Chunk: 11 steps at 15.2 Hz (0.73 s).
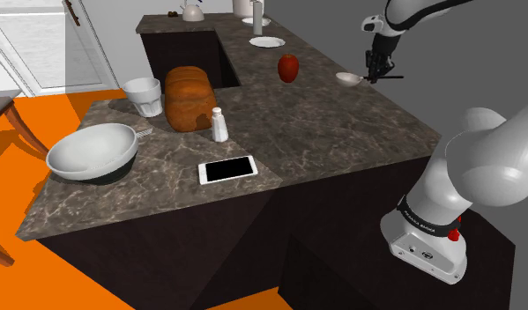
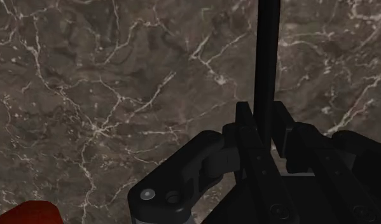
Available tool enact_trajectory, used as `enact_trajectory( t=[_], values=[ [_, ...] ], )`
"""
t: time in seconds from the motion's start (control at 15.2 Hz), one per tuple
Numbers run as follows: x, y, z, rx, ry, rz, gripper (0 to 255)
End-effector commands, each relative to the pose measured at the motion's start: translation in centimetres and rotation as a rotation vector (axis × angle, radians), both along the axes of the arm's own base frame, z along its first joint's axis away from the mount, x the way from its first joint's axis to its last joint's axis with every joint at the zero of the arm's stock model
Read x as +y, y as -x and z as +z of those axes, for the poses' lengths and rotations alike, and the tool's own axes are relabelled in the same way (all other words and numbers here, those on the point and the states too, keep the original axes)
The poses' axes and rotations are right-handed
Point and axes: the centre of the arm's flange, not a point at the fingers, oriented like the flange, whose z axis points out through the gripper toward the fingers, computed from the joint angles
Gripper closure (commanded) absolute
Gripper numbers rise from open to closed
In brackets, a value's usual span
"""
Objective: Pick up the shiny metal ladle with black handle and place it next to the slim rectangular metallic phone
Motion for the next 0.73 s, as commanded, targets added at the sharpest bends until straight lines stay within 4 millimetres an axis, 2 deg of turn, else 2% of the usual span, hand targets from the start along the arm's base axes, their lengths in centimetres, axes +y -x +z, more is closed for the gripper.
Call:
enact_trajectory(
  t=[0.0,0.66],
  values=[
    [2.2,-0.7,-0.1,0.0,0.0,-0.001,255],
    [14.8,-4.4,-0.6,0.0,0.0,-0.001,255]
  ],
)
